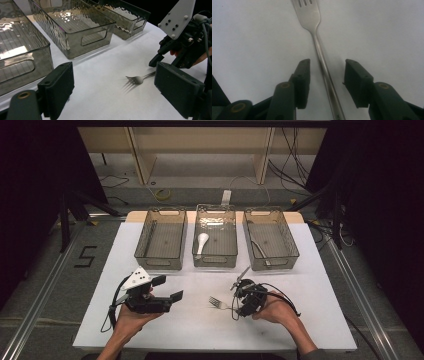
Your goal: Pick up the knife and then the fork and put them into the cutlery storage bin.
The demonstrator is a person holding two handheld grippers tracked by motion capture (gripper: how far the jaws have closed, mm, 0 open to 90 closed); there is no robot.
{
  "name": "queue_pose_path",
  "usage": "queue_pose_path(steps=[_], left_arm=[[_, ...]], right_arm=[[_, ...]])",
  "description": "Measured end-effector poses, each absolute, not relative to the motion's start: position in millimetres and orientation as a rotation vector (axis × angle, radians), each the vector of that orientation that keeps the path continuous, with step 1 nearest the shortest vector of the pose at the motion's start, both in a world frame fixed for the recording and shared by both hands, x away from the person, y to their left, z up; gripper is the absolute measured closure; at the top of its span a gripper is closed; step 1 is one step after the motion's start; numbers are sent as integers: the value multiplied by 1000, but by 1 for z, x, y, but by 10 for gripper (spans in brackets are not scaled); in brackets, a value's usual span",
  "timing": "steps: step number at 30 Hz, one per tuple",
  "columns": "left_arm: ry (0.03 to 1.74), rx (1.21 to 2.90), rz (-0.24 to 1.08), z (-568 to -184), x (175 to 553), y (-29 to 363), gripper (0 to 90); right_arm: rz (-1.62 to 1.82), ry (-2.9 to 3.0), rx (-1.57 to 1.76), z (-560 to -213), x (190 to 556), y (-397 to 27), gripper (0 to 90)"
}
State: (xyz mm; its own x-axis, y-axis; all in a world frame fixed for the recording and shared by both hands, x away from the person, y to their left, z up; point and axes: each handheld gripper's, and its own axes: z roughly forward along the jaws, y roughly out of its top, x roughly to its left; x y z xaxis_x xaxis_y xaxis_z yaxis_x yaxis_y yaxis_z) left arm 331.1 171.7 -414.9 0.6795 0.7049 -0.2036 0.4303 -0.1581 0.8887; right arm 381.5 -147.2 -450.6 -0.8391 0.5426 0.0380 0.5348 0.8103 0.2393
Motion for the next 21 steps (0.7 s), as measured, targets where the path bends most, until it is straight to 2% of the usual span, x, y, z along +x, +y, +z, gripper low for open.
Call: queue_pose_path(steps=[6,21], left_arm=[[900,1796,311,-415,331,171,155],[899,1801,312,-415,331,171,155]], right_arm=[[343,2970,850,-453,382,-143,690],[288,2966,805,-456,381,-139,779]])
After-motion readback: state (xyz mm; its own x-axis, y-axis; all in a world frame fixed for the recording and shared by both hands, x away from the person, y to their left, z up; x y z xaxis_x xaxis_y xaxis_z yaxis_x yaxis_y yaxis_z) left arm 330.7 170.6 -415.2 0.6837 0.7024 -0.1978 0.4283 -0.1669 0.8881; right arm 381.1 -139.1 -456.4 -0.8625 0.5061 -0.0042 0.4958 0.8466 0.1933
